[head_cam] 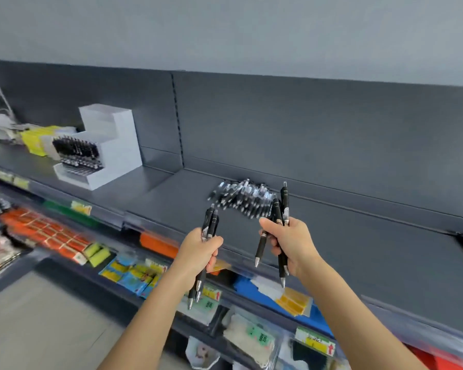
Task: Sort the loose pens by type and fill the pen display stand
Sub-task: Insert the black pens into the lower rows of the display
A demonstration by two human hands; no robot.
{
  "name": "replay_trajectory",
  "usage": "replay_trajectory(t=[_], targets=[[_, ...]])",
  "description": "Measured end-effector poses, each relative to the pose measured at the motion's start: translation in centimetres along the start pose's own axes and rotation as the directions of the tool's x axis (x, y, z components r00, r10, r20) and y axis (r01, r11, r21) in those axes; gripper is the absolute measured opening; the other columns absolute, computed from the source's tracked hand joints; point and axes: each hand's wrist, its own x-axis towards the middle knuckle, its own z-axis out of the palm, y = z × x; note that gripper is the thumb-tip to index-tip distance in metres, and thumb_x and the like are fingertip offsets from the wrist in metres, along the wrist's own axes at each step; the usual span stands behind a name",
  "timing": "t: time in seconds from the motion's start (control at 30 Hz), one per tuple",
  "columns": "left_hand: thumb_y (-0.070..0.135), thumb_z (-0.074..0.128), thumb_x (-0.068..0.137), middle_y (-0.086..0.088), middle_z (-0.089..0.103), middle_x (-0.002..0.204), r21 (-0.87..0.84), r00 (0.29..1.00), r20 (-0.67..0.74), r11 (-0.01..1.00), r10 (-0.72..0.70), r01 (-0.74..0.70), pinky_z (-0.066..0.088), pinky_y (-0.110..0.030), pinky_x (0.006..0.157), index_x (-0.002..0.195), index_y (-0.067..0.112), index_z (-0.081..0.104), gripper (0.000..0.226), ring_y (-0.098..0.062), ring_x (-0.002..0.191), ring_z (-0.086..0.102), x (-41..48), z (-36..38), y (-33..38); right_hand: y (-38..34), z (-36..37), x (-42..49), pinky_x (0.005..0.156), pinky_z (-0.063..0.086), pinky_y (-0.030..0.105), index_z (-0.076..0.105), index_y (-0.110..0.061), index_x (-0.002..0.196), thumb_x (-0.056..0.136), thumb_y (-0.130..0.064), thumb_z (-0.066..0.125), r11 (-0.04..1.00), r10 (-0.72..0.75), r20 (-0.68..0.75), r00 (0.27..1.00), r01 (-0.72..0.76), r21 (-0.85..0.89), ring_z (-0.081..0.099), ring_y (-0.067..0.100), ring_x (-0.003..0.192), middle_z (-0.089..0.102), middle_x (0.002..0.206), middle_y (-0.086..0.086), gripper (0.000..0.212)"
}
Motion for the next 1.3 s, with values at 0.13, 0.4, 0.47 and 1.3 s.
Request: replay_trajectory(t=[0.13, 0.4, 0.47, 1.3], targets=[[0.01, 0.056, 0.09, -0.002, 0.044, 0.058, -0.041, 0.995, -0.097, 0.999, -0.013, 0.009, 0.031, -0.024, 0.041, 0.076, 0.012, 0.043, 0.02, -0.012, 0.044, 0.036, -0.2, -7.2, -1.6, 0.9, 7.5, 0.7, 0.039, 0.03, 0.021, 0.053, -0.005, 0.077, 0.085, -0.002, 0.061, 0.996, -0.006, 0.09, 0.996, 0.014, -0.087, 0.037, 0.011, 0.044, 0.065, 0.064, 0.008, 0.012], [0.017, 0.058, 0.092, -0.001, 0.047, 0.059, -0.062, 0.956, -0.288, 0.997, -0.06, 0.043, 0.035, -0.025, 0.043, 0.082, 0.01, 0.047, 0.017, -0.013, 0.044, 0.039, 2.7, -17.8, -3.5, 2.0, 20.4, 4.3, 0.043, 0.032, 0.026, 0.052, -0.008, 0.076, 0.085, -0.011, 0.062, 0.98, -0.083, 0.239, 0.967, 0.123, -0.155, 0.039, 0.016, 0.05, 0.06, 0.067, 0.012, 0.014], [0.018, 0.058, 0.092, -0.002, 0.047, 0.06, -0.055, 0.947, -0.315, 0.998, -0.056, 0.04, 0.035, -0.025, 0.044, 0.08, 0.011, 0.047, 0.018, -0.013, 0.044, 0.039, 4.4, -20.1, -3.6, 2.1, 23.4, 6.1, 0.044, 0.031, 0.028, 0.05, -0.01, 0.075, 0.085, -0.012, 0.062, 0.975, -0.094, 0.261, 0.961, 0.141, -0.169, 0.038, 0.018, 0.052, 0.049, 0.064, 0.012, 0.016], [0.043, 0.057, 0.092, 0.0, 0.049, 0.061, -0.195, 0.946, -0.31, 0.98, -0.093, 0.032, 0.035, -0.026, 0.045, 0.087, 0.011, 0.044, 0.034, -0.013, 0.045, 0.038, 29.4, -44.0, -1.9, 0.8, 51.7, 26.2, 0.047, 0.027, 0.025, 0.04, -0.014, 0.064, 0.085, -0.012, 0.06, 0.937, -0.255, 0.234, 0.938, 0.3, -0.181, 0.028, 0.015, 0.048, 0.038, 0.053, 0.0, 0.03]])
